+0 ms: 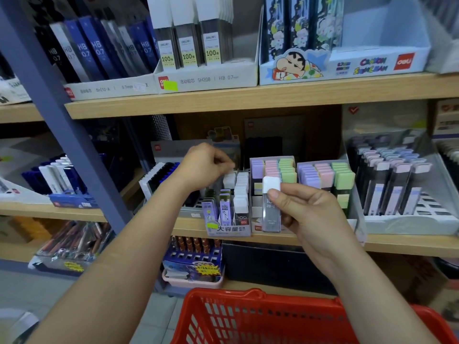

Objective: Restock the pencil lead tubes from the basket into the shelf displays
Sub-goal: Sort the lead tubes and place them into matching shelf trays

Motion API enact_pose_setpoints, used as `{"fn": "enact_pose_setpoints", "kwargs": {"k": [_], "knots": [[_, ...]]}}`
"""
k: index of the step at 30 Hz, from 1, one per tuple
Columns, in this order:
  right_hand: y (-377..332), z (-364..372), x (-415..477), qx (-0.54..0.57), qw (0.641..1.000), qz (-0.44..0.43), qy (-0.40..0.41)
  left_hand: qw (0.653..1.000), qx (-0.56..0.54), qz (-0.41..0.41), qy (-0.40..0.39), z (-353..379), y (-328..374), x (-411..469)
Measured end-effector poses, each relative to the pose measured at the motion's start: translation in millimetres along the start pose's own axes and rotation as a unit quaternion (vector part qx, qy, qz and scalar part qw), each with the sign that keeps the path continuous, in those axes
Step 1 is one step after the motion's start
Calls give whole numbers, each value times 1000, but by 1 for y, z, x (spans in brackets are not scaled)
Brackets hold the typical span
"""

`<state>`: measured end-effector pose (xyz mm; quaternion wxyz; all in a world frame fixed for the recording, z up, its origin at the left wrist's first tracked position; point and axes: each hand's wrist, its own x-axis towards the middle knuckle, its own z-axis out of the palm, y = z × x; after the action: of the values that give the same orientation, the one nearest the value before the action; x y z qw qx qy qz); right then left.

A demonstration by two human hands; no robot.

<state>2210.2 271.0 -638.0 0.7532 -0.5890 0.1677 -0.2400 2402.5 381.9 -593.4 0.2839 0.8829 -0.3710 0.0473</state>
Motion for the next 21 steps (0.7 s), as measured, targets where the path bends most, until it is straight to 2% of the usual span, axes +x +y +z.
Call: {"fn": "enact_pose_setpoints", "kwargs": {"k": [1, 3, 6, 8, 13, 17, 21], "knots": [[-1, 0, 0, 1, 1000, -2, 0, 998, -66, 6, -10, -7, 9, -5], [-6, 2, -1, 1, 1000, -13, -2, 976, -195, 27, -87, -20, 32, -19], [-10, 6, 0, 2, 999, -40, -4, 947, -247, 58, -197, -29, 59, -39], [-12, 9, -1, -6, 998, -54, -10, 936, -275, 57, -211, -29, 64, -45], [-15, 11, -5, -74, 993, -35, -86, 935, -326, 21, -136, -33, 51, -47], [-15, 11, -3, -113, 990, -40, -75, 934, -343, -1, -97, -38, 35, -48], [-8, 8, 0, -108, 992, -46, -37, 947, -312, -34, 73, -39, 8, -37]]}}
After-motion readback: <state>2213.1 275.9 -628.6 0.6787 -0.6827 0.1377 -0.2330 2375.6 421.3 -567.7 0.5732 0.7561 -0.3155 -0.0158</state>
